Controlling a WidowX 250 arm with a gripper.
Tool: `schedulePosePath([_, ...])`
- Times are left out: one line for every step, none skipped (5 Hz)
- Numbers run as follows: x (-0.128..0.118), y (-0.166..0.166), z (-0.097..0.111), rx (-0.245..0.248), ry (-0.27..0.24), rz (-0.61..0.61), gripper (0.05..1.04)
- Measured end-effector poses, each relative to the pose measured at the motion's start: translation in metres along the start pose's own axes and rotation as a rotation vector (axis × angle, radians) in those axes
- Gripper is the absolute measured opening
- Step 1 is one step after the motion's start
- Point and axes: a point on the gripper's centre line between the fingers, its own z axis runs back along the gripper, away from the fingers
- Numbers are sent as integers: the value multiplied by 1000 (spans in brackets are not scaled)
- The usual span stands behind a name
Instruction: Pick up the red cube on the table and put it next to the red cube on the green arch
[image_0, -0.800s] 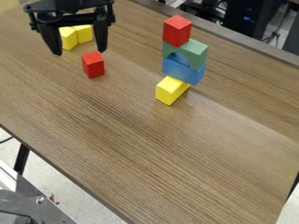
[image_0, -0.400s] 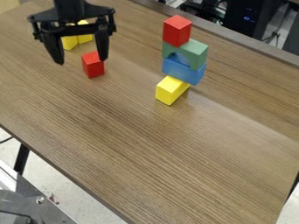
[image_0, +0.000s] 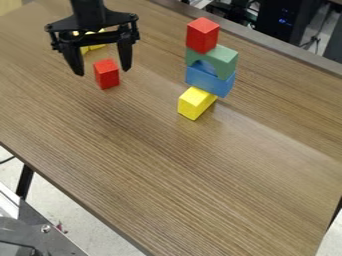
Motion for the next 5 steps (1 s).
schedulePosePath([9, -6, -9, -20, 8, -14, 1000])
schedulePosePath([18, -7, -17, -15, 16, -15, 1000])
schedulePosePath([28, -6, -25, 11, 6, -25, 999])
schedulePosePath([38, -4, -30, 34, -21, -11, 999])
schedulePosePath([44, -4, -37, 62, -41, 8, 1000])
